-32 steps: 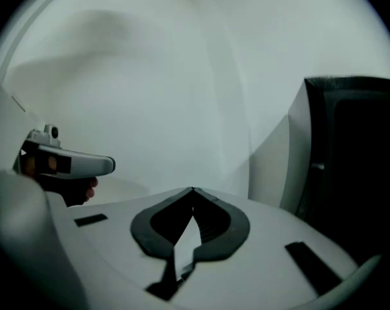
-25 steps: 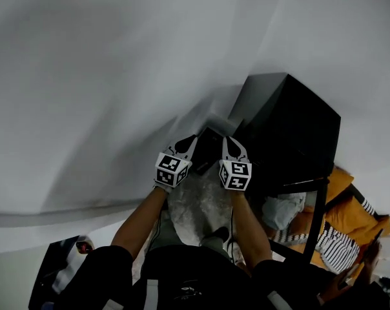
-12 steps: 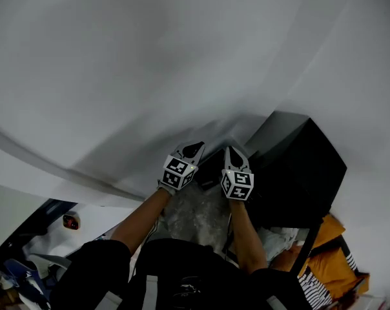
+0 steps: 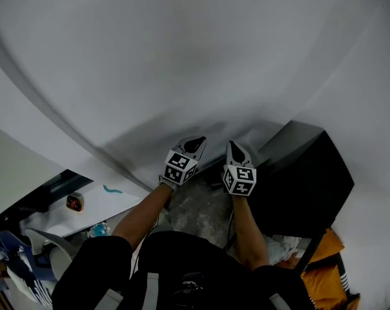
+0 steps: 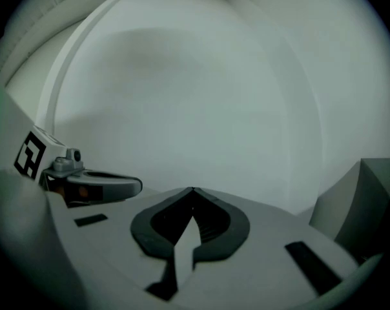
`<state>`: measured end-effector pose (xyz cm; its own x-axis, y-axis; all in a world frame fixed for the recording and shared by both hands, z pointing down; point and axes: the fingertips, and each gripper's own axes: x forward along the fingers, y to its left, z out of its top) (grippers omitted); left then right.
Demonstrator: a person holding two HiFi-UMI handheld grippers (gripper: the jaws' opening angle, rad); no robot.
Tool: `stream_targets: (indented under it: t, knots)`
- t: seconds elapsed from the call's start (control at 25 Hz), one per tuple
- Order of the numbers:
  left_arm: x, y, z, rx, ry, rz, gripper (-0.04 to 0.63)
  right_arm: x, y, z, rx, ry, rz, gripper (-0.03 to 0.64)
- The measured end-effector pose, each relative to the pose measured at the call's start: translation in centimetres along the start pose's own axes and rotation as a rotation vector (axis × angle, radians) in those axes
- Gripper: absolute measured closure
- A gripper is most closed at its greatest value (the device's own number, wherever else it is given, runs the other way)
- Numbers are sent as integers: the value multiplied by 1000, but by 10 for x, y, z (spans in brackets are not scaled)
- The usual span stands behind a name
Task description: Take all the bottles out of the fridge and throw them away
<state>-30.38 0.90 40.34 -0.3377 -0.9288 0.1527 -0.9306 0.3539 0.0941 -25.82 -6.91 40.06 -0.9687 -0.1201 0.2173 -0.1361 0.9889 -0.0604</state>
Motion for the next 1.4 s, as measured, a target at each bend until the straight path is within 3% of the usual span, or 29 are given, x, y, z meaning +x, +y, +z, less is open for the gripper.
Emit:
stream_targets:
  t: [0.6, 1.4]
  knots:
    - [-28, 17, -4, 0, -2, 55, 595, 4, 29, -4, -23, 16, 64, 609]
    - [-27, 20, -5, 2, -2, 59, 595, 8, 28, -5, -30, 22, 77, 609]
